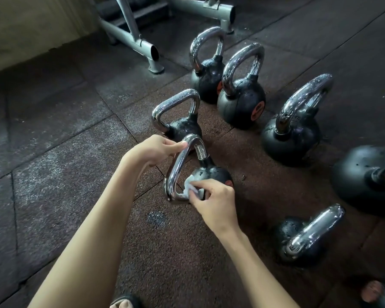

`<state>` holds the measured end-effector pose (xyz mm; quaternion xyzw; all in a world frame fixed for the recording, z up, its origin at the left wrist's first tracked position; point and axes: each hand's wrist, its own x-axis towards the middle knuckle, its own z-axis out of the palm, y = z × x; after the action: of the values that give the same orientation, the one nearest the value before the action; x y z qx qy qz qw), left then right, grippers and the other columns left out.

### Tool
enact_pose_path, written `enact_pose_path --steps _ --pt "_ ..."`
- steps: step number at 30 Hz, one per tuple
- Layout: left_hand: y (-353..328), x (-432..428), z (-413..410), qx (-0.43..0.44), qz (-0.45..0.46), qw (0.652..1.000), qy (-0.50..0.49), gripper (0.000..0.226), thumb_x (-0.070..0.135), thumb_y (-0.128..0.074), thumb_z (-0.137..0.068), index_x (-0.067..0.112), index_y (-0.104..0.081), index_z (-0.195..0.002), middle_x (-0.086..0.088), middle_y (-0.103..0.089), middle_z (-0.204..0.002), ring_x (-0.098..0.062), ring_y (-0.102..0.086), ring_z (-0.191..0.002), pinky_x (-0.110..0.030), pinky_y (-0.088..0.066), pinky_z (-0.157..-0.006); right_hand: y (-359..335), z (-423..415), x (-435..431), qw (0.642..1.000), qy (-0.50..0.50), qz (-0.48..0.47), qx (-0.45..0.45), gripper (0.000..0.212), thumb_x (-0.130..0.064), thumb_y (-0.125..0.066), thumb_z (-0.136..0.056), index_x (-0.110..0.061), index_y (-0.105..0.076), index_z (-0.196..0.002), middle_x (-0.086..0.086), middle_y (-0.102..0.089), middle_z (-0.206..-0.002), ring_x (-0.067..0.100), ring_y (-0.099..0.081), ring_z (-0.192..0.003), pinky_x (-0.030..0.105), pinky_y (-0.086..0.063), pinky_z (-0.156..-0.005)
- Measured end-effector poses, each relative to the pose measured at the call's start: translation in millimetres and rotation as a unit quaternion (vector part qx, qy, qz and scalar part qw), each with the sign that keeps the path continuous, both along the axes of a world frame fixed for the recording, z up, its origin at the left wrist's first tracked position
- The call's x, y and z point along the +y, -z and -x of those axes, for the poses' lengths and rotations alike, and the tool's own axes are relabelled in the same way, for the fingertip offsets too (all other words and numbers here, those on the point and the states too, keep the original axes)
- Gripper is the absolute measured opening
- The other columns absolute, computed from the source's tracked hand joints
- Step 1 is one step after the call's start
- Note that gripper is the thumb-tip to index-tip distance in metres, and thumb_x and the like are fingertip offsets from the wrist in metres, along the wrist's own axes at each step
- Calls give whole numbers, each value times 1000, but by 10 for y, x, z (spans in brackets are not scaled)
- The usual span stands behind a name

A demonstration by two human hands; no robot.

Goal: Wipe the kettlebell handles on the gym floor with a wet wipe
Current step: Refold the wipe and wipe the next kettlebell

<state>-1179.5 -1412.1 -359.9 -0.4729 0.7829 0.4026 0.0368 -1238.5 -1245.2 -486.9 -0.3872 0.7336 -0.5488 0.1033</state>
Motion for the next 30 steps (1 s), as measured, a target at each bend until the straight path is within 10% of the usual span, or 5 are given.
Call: enact_pose_path --steps 15,19,30 --pt "145 59 107 36 83 996 -7 20 61 -74 -86 44 -80 -95 13 -67 -64 -11 -54 -57 -33 -48 -62 -199 114 -682 962 257 55 -74 15 -18 -79 -84 -13 -81 -98 4 -79 -89 21 -72 -85 20 -45 -78" --pt "140 61 133 22 86 996 -7 21 62 -73 -86 45 -80 -96 0 -71 -73 -24 -61 -90 -52 -56 -89 -146 161 -686 965 252 53 -49 16 -20 -78 -85 -14 -82 -99 1 -79 -92 19 -73 -87 2 -32 -79" --pt "200 -103 73 23 86 996 -7 19 66 -75 -82 51 -80 -92 5 -81 -92 -21 -76 -92 -41 -58 -94 -192 385 -538 947 60 79 -307 24 -13 -86 -82 -9 -81 -106 -4 -80 -92 6 -76 -85 24 -61 -80"
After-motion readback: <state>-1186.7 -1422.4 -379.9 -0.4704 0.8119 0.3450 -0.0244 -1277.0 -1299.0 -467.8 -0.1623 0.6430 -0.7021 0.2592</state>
